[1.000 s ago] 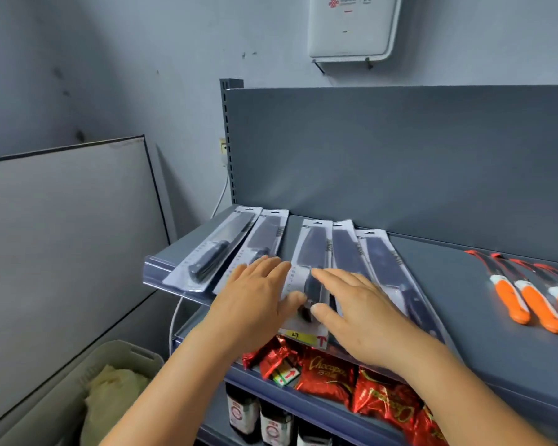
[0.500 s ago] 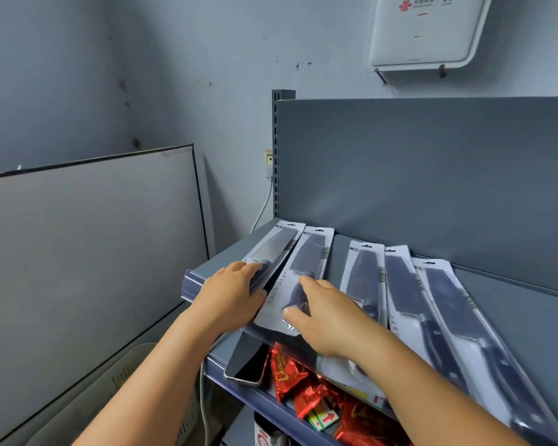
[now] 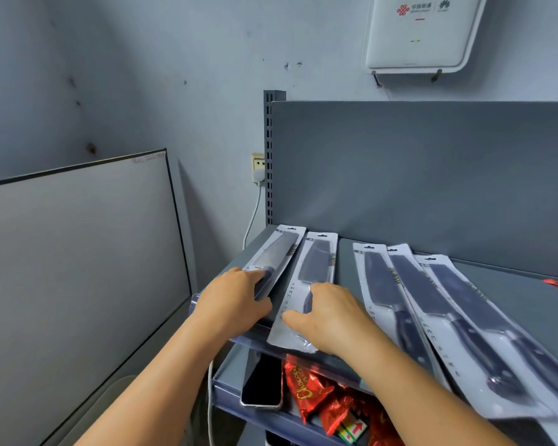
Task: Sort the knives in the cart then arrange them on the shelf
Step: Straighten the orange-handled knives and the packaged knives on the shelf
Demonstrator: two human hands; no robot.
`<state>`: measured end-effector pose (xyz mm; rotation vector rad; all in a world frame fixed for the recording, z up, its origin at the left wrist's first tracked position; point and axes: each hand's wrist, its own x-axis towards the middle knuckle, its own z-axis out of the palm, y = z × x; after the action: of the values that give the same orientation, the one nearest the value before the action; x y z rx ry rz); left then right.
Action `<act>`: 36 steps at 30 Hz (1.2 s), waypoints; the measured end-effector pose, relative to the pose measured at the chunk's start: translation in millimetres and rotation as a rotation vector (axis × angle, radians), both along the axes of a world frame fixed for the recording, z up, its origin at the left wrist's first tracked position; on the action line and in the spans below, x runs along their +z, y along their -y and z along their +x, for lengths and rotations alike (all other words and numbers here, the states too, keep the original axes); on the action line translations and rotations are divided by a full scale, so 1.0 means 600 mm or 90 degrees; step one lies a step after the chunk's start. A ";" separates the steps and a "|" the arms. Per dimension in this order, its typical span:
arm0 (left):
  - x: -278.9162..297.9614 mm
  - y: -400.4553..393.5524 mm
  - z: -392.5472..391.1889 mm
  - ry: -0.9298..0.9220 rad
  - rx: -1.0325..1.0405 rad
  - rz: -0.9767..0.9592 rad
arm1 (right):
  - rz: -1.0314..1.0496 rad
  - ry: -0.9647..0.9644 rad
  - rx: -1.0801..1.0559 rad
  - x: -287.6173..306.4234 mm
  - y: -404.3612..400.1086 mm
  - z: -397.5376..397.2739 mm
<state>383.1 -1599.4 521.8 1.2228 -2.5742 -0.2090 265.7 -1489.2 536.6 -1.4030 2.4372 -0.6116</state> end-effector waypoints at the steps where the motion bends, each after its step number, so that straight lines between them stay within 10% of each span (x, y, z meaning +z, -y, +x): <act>1: 0.000 0.003 0.002 -0.001 -0.007 -0.005 | -0.007 0.001 -0.013 -0.001 0.004 0.005; 25: 0.002 0.016 0.030 0.000 -0.100 -0.022 | 0.023 -0.012 -0.031 0.000 -0.001 0.022; 36: 0.010 -0.174 -0.032 -0.162 -0.356 -0.043 | -0.074 -0.134 -0.114 0.006 -0.156 -0.057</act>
<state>363.8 -1495.3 527.5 0.3947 -2.6006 -0.3588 231.3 -1395.7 540.1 -1.3626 2.7569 -0.6872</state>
